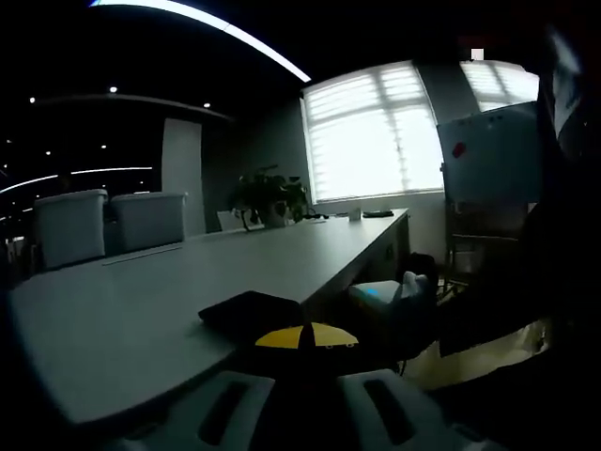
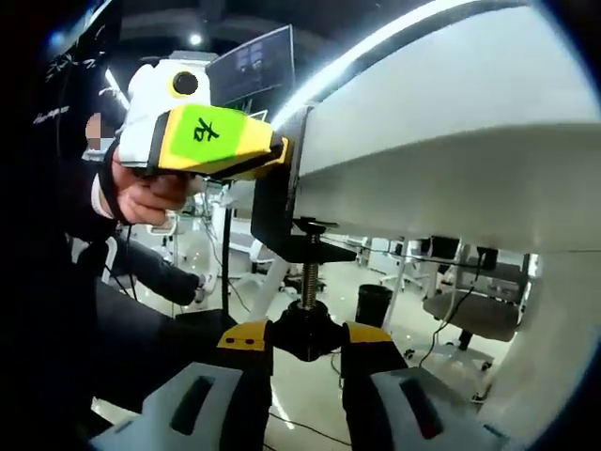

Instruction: Clamp the fixed fixture on the desktop, loosen the retaining clip, secure it to the edge of the desk, and tighten the retaining clip.

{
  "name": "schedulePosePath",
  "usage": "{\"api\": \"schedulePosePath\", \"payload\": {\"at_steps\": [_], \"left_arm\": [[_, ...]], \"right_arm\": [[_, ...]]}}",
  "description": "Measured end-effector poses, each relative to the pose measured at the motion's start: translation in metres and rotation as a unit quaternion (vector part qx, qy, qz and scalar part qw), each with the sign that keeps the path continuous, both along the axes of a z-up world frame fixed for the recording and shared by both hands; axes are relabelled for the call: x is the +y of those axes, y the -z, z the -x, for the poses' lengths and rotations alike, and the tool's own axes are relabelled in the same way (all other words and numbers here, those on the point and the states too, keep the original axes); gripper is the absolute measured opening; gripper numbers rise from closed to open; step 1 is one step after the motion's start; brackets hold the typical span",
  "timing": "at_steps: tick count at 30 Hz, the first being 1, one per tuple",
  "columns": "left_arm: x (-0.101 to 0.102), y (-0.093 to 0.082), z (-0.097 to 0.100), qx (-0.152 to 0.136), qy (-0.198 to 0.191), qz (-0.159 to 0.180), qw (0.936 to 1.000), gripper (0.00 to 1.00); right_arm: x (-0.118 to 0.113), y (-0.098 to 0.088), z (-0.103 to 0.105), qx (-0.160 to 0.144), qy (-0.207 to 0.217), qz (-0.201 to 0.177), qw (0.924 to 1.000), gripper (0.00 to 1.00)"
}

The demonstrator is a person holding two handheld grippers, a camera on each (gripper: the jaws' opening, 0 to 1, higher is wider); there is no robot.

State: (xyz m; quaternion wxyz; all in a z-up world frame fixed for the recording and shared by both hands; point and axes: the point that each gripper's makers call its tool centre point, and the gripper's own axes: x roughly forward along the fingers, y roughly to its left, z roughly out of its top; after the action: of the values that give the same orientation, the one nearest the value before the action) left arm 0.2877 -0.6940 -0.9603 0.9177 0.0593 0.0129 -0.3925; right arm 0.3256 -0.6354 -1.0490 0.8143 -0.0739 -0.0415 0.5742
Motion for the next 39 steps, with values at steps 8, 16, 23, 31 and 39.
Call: {"api": "schedulePosePath", "payload": {"at_steps": [8,16,23,31,39], "left_arm": [[0.0,-0.002,0.002,-0.005,0.004,0.0,1.0,0.01],[0.003,-0.002,0.004,-0.004,0.002,0.009,0.9999,0.01],[0.007,-0.002,0.005,-0.001,0.005,0.018,0.9998,0.01],[0.007,-0.002,0.005,0.0,0.009,0.024,0.9997,0.01],[0.006,-0.002,0.007,-0.002,0.007,0.019,0.9998,0.01]], "right_arm": [[-0.008,-0.017,-0.007,-0.007,0.191,-0.03,0.9811,0.45],[-0.023,-0.005,-0.004,0.012,0.355,-0.02,0.9344,0.5],[-0.018,0.004,-0.014,0.047,0.393,-0.034,0.9178,0.47],[-0.018,-0.005,-0.021,0.036,0.409,-0.027,0.9114,0.26],[-0.014,-0.006,-0.017,0.043,0.361,-0.029,0.9311,0.25]]}}
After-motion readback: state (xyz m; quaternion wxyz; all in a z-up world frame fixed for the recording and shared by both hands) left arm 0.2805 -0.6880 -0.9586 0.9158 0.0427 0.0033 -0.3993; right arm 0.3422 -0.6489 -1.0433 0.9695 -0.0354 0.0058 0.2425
